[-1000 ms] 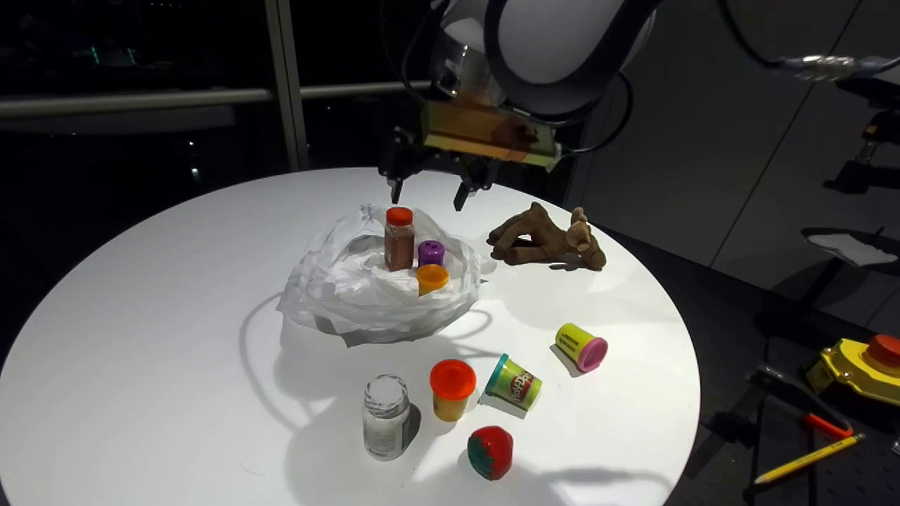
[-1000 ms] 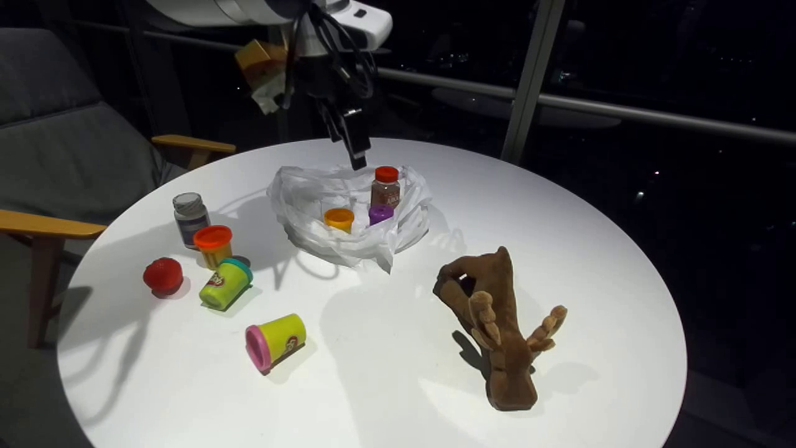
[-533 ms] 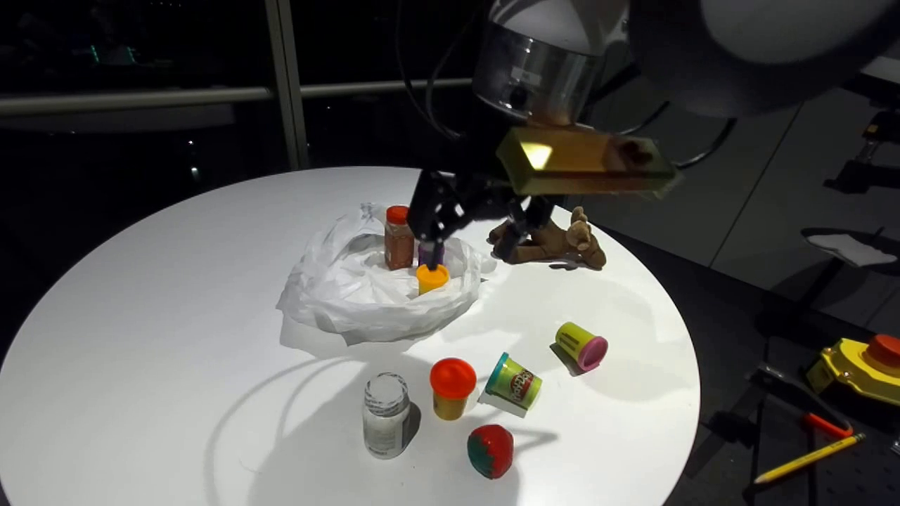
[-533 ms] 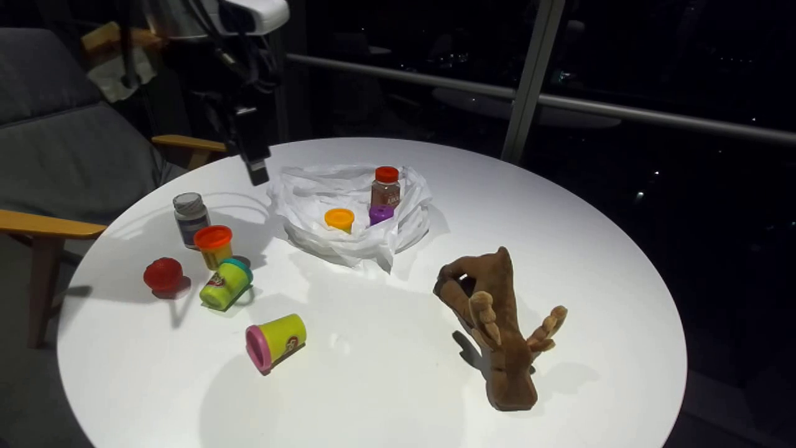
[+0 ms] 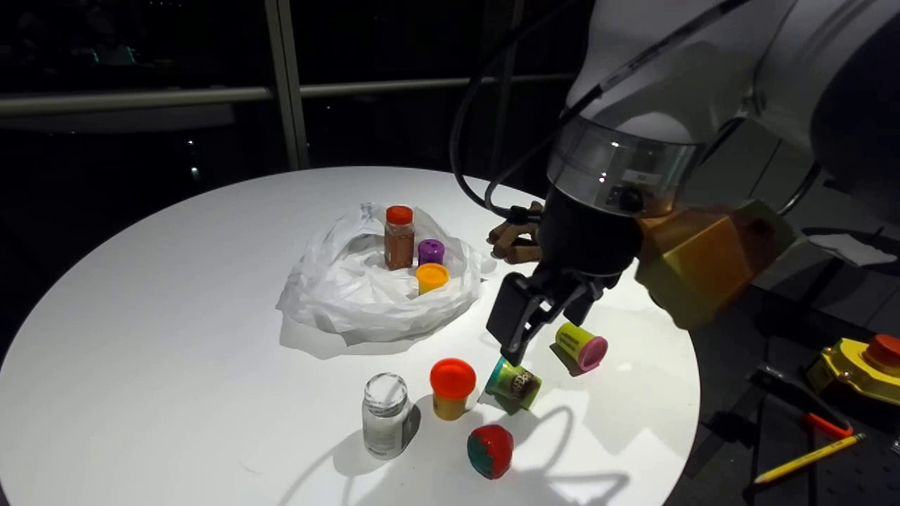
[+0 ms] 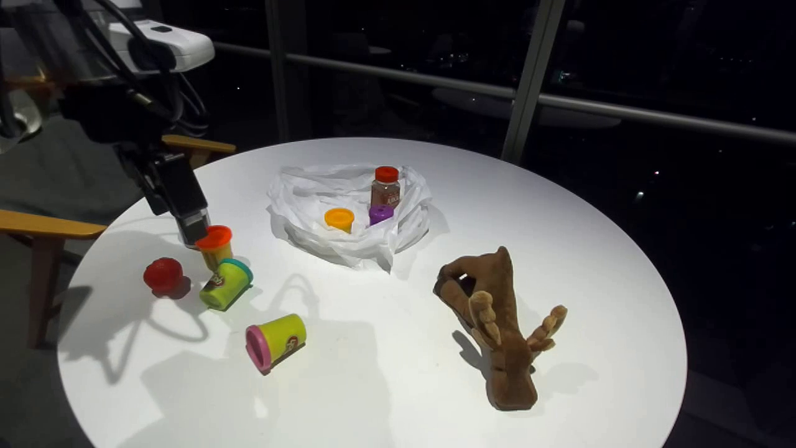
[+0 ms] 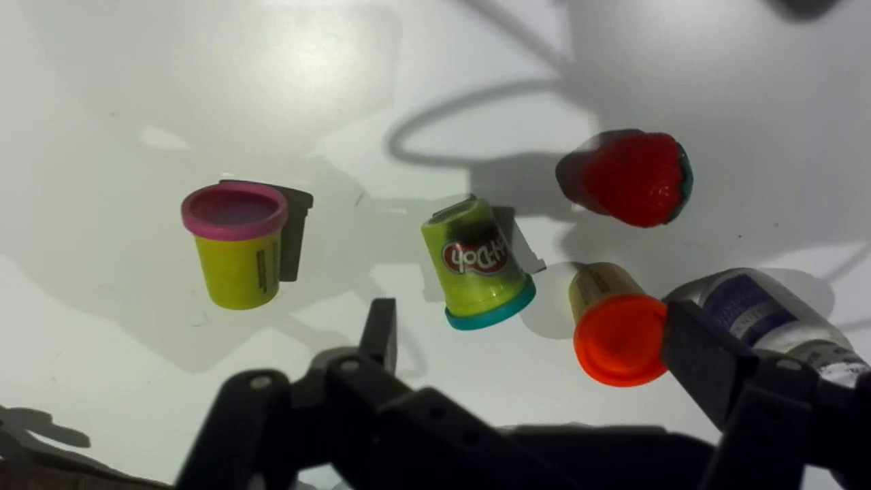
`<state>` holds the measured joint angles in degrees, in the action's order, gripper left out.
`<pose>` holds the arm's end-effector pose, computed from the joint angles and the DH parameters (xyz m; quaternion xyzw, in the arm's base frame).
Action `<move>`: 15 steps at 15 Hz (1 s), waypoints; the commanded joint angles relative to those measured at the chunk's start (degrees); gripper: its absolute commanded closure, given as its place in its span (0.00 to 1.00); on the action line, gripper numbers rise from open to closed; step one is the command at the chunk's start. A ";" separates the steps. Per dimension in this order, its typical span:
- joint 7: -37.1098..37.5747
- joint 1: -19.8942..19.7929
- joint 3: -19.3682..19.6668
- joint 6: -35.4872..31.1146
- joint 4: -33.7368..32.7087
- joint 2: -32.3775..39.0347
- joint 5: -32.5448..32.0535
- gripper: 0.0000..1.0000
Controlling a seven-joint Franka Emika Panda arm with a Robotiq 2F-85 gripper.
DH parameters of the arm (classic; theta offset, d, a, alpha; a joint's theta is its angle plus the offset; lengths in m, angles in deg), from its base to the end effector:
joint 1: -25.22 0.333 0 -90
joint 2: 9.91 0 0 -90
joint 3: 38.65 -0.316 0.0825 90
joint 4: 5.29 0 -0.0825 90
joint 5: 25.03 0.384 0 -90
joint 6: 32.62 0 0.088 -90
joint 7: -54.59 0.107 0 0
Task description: Put the objects on the table in the plastic
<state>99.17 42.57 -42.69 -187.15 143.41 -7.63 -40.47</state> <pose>0.4127 0.1715 0.2478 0.9943 -0.0822 0.0587 0.0336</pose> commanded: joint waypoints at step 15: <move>-42.30 -8.64 -6.10 -4.78 -0.58 10.91 22.80 0.00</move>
<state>60.48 35.70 -47.62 -191.77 145.01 1.38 -19.21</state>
